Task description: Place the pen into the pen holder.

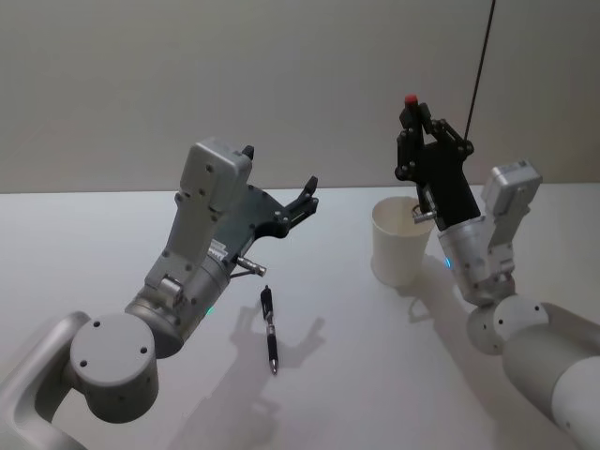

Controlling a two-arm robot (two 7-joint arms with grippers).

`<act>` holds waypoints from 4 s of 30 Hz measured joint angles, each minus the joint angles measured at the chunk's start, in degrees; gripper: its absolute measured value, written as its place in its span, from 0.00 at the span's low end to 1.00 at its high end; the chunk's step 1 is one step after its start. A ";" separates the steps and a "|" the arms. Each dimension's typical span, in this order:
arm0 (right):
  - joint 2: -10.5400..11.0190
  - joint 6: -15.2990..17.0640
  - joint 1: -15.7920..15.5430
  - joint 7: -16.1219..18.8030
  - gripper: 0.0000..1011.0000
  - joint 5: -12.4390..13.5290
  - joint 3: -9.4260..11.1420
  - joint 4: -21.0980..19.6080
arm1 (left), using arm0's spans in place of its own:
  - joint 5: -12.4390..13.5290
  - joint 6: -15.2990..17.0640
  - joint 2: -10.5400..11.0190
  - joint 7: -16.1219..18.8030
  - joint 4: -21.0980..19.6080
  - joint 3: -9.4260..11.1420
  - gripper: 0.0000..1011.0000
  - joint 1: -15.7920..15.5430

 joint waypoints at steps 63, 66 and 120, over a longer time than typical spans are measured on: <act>1.56 3.25 -2.23 -2.42 0.99 -4.88 1.92 -5.76 | 0.00 0.00 0.00 0.00 0.00 0.00 0.99 0.00; 2.30 7.92 -6.36 -2.06 0.99 -5.25 2.16 -13.91 | 0.00 0.00 0.00 0.00 0.00 0.00 0.99 0.00; 12.74 57.38 -35.81 -1.89 0.99 -11.92 8.59 -74.19 | 0.00 0.00 0.00 0.00 0.00 0.00 0.99 0.00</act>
